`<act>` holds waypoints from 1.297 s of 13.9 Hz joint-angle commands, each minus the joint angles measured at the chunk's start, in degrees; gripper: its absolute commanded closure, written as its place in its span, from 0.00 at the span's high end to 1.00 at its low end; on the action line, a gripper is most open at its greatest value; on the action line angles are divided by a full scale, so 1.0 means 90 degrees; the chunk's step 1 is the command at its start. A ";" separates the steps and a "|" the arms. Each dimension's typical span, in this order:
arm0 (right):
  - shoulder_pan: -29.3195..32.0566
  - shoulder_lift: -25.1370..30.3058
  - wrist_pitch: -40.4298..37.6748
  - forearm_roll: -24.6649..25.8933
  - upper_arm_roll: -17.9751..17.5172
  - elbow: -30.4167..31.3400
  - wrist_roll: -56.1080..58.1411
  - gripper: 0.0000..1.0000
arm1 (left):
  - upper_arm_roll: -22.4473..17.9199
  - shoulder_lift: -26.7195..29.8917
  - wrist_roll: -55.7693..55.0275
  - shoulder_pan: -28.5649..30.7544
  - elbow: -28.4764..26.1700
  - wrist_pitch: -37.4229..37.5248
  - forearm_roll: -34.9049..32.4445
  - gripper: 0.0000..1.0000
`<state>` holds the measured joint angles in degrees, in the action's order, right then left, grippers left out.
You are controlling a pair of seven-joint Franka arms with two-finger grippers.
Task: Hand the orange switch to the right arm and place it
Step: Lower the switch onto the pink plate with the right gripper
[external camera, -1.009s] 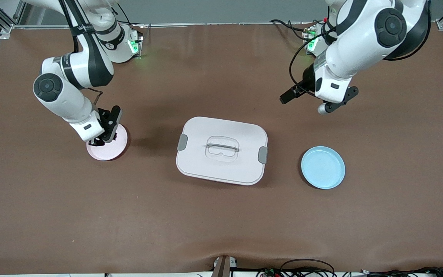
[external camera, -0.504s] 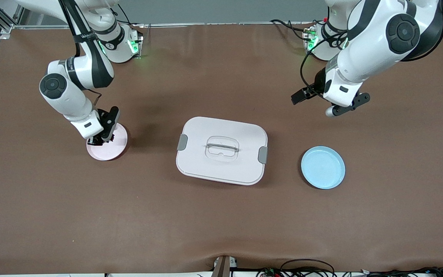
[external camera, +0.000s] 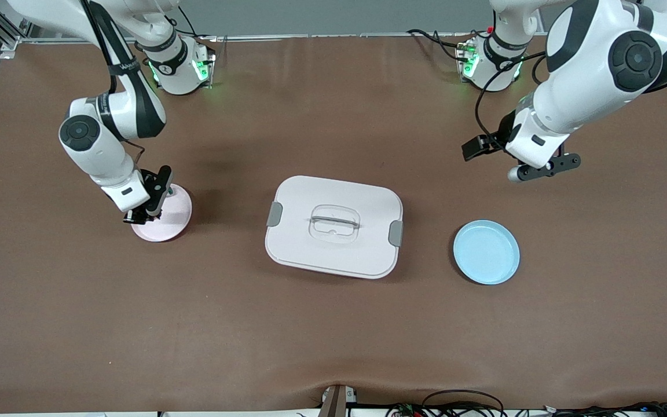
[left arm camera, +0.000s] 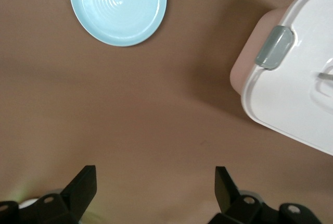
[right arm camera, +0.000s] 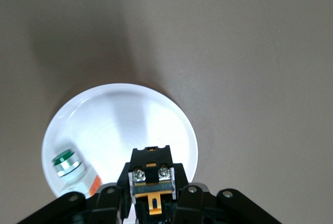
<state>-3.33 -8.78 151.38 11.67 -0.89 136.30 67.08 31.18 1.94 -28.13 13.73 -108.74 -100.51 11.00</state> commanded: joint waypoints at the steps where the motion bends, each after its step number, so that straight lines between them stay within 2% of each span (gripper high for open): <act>1: 0.0311 -0.0400 0.0940 0.0178 -0.0097 0.0323 0.0037 0.00 | 0.0022 0.0165 0.0293 0.0192 -0.0057 0.0065 -0.0352 1.00; 4: 0.0341 -0.0704 0.1013 0.0178 -0.0087 0.0373 0.0028 0.00 | 0.0022 0.0155 0.0848 0.0290 -0.0027 -0.0014 -0.0703 1.00; 10: 0.0322 -0.0939 0.1022 0.0178 -0.0087 0.0324 -0.0031 0.00 | 0.0012 0.0097 0.1923 0.0671 0.0109 -0.0364 -0.0714 1.00; 16: 0.0273 -0.1017 0.1003 0.0197 -0.0087 0.0217 -0.0031 0.00 | 0.0012 0.0097 0.2051 0.1120 0.0236 -0.0375 -0.0763 1.00; 17: 0.0273 -0.1017 0.0964 0.0197 -0.0087 0.0140 -0.0041 0.10 | 0.0012 0.0097 0.2042 0.1150 0.0275 -0.0365 -0.0763 1.00; 18: 0.0302 -0.1017 0.0935 0.0217 -0.0087 0.0081 -0.0021 0.99 | 0.0012 0.0097 0.2041 0.1150 0.0343 -0.0336 -0.0763 1.00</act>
<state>-1.51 -17.51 160.04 12.05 -1.12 138.55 67.09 31.04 1.96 -10.49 23.53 -106.60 -104.02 5.25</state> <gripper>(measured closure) 0.652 0.000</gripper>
